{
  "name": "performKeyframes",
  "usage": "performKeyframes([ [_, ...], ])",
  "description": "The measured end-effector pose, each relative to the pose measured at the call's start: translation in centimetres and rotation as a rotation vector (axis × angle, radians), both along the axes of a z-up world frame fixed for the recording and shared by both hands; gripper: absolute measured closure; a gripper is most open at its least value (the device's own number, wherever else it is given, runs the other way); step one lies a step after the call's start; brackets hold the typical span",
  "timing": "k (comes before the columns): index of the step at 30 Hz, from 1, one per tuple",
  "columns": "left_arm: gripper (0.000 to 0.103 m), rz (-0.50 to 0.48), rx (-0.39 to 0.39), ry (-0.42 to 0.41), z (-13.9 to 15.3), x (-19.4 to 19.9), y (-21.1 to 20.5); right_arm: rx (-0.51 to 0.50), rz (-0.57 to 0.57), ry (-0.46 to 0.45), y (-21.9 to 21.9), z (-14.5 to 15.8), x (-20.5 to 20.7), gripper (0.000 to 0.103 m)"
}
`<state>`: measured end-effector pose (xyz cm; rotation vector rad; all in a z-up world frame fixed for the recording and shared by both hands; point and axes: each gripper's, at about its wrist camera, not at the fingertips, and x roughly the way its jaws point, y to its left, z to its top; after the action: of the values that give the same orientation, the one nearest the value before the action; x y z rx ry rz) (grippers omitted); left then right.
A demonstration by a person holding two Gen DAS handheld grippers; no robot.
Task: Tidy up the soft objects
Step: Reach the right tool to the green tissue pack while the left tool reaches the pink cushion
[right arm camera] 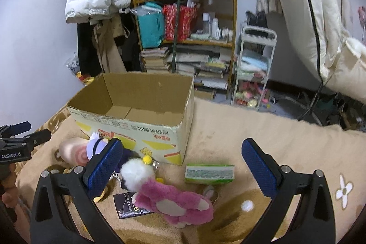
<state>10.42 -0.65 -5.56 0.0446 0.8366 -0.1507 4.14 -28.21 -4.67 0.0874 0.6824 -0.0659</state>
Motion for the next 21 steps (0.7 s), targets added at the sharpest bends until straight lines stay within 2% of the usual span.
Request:
performKeyframes([
  [8,0.003,0.015,0.011,0.124,-2.8,3.3,-0.7,0.076,-0.014,0.100,-1.7,-2.1,2.0,0.000],
  [21,0.003,-0.009,0.056,0.221,-5.5,4.0,-2.1,0.200,-0.057,0.269,-4.9,-6.1,4.5,0.000],
])
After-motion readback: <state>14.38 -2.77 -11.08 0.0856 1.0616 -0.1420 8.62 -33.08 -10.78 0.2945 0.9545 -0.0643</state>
